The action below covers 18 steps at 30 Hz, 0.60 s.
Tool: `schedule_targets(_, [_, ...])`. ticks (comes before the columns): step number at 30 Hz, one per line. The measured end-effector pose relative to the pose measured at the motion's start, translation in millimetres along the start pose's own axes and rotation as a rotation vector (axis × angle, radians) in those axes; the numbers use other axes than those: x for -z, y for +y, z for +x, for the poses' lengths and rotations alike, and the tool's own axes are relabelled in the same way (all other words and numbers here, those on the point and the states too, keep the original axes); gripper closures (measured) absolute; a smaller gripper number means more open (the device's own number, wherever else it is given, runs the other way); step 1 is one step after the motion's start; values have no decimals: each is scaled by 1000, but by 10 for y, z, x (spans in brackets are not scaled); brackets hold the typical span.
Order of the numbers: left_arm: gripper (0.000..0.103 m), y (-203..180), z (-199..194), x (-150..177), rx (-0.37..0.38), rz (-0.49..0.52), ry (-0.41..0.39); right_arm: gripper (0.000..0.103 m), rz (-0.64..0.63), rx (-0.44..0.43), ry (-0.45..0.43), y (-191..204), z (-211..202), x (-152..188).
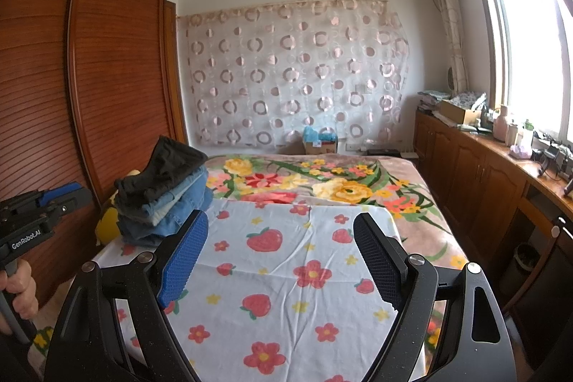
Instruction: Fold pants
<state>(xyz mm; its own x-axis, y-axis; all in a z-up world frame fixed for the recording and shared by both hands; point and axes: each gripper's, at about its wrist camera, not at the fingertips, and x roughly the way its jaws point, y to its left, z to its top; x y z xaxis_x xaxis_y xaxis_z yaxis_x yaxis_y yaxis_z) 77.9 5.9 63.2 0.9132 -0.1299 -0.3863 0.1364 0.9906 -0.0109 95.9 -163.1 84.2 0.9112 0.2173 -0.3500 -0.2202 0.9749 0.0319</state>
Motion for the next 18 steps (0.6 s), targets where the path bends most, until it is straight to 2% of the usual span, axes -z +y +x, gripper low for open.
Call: schedule_targets(18, [76, 2, -4, -8, 1, -1, 0, 18, -1, 2, 0, 13, 6, -12])
